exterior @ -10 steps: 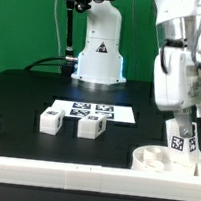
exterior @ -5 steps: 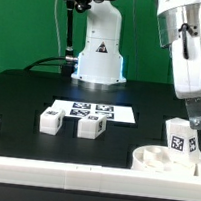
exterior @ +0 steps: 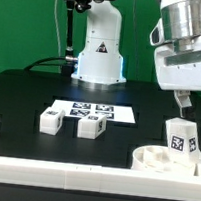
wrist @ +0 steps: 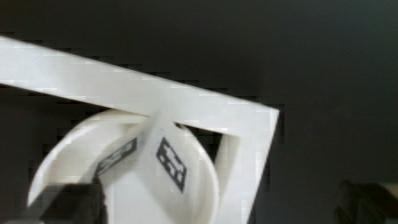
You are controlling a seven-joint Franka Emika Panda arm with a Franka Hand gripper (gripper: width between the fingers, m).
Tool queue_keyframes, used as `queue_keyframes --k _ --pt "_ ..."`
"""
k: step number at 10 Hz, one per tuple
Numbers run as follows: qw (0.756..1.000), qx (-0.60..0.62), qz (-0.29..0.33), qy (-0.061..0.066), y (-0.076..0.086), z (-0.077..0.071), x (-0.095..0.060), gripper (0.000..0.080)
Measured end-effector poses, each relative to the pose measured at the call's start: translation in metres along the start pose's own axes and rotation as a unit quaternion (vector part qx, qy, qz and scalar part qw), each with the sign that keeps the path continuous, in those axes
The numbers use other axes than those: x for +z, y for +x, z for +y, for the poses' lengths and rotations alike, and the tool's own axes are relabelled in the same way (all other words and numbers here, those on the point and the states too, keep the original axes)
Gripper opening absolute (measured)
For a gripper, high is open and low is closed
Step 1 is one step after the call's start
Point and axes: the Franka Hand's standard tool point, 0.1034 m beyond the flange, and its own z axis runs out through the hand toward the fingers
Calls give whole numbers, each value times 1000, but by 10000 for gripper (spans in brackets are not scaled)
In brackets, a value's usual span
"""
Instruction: Assemble stool
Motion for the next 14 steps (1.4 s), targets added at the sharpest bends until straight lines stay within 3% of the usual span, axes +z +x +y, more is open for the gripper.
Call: queue_keyframes --k 3,4,5,6,8,12,14 --pt "995 -97 7 -4 -3 0 2 648" --pt "988 -151 5 -12 -4 1 2 648" --pt "975 -220 -4 -31 -4 -1 -1 648" --pt "964 -264 -5 -29 0 -7 -6 648" --pt "925 -378 -7 -30 9 -8 -8 648" --pt "871 -490 -4 -35 13 -8 -9 648" --pt "793 -607 -3 -49 11 -5 -7 648"
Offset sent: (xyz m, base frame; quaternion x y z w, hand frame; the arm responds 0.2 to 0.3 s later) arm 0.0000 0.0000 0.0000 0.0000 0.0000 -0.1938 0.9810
